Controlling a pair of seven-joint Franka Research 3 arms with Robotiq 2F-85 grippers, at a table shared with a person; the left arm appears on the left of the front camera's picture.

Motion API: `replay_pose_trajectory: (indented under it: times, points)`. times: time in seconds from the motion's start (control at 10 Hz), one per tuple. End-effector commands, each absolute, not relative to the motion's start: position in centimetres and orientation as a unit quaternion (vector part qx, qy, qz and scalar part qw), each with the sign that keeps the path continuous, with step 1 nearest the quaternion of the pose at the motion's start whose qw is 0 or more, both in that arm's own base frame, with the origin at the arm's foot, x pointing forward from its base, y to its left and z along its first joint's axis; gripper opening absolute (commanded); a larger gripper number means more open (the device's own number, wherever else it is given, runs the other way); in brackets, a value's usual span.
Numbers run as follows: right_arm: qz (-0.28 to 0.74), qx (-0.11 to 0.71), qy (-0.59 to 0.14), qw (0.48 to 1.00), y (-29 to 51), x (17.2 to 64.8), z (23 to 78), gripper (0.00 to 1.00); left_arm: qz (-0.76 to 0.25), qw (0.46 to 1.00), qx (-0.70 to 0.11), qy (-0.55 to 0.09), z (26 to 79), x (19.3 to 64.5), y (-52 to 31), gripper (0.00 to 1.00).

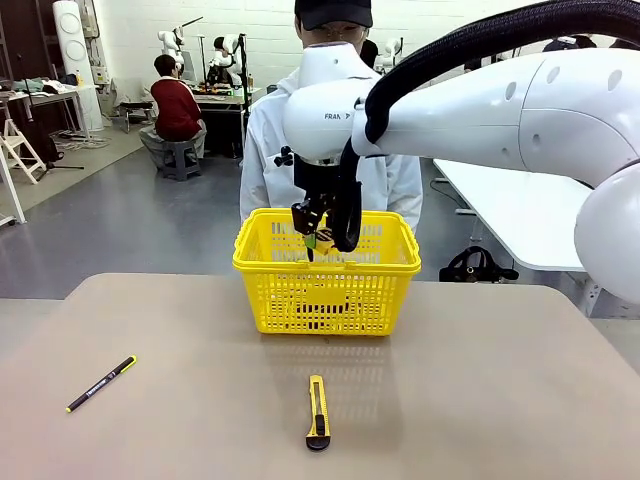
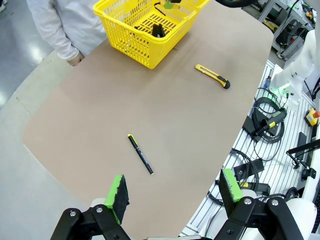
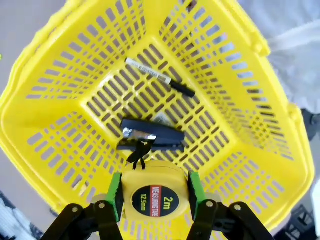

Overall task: Place the items the person wants into the basket.
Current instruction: Pick up the item the person points to and place it in the Market Basket.

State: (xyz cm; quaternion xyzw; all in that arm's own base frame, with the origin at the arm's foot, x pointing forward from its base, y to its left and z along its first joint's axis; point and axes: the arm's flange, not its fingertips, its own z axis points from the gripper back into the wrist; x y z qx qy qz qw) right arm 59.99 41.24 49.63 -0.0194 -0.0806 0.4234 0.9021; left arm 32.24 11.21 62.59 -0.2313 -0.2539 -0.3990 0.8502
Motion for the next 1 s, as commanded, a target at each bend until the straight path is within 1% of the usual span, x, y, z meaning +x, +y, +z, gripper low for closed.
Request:
replay_pose_trajectory:
  times: [0.0,0.1,0.4,0.7,0.9]
  points:
    - [0.461,-0.006,-0.121,0.879,39.1,60.4,48.5,0.63,-0.407,0.842,-0.238,-0.262,62.5,32.1,11.4,0.94]
    - [0.473,0.003,-0.113,0.874,39.1,61.5,47.6,0.63,-0.407,0.842,-0.238,-0.262,62.5,32.1,11.4,0.94]
    - [0.482,0.01,-0.059,0.874,40.2,63.7,44.5,0.63,-0.407,0.842,-0.238,-0.262,62.5,32.1,11.4,0.94]
    - [0.479,0.013,-0.033,0.877,40.7,65.0,42.3,0.63,-0.407,0.842,-0.238,-0.262,62.5,32.1,11.4,0.94]
    - [0.48,0.015,-0.036,0.876,40.7,65.1,42.3,0.63,-0.407,0.842,-0.238,-0.262,62.5,32.1,11.4,0.94]
